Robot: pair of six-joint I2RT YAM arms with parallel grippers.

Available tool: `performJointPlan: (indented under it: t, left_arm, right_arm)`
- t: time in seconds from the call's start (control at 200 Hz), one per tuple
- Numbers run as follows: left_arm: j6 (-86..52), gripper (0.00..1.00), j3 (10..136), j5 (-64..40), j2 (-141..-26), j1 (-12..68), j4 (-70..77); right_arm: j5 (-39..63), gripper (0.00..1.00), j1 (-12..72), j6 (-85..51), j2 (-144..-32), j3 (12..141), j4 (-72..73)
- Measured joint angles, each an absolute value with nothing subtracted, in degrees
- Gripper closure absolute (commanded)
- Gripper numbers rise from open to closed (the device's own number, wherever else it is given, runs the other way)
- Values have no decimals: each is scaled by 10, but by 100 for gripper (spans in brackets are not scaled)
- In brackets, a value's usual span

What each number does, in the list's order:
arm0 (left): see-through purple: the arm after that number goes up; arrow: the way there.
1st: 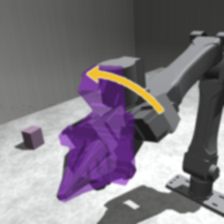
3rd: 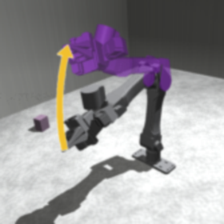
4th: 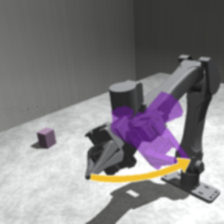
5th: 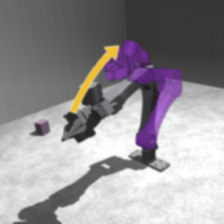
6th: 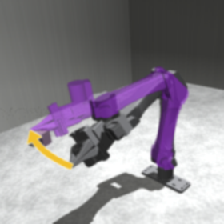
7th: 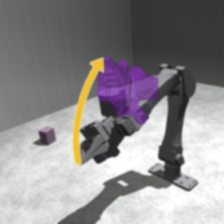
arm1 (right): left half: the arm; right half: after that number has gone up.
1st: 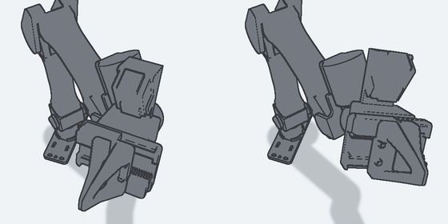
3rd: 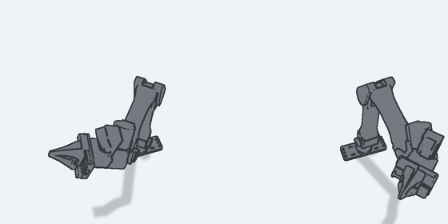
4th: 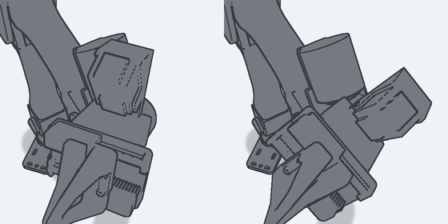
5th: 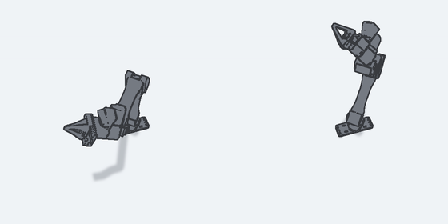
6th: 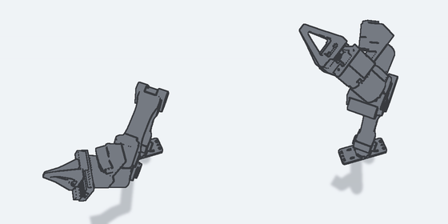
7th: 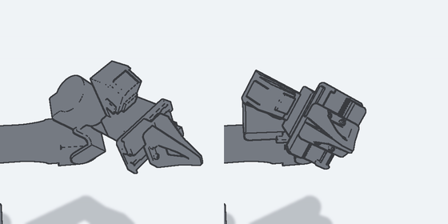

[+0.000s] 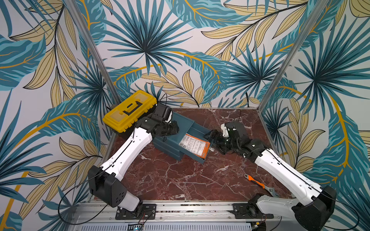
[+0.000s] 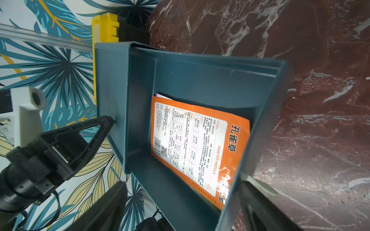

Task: Take the seed bags out of the drawer
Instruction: Adjust the drawer in the storage box.

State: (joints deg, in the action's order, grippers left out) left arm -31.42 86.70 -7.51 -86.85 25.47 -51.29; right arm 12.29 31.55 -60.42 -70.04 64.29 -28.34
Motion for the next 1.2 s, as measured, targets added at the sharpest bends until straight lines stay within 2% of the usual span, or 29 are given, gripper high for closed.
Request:
performJointPlan:
  t: [0.426, 0.641, 0.726, 0.952, 1.202]
  left_arm:
    - [-316, 60, 866, -75, -867, 255, -512]
    - [-316, 60, 866, -75, -867, 255, -512]
    - [-316, 60, 866, -75, -867, 255, -511]
    - [-316, 60, 866, -76, -867, 255, -510]
    - [-320, 60, 864, -83, -868, 250, -503]
  right_arm:
    - [94, 13, 316, -570, -708, 648, -316]
    - [55, 30, 300, -455, -702, 712, -398]
    - [70, 35, 300, -370, -742, 797, -422]
    - [147, 41, 300, -169, -921, 1035, -507]
    - [160, 40, 300, -33, -1015, 1076, -615]
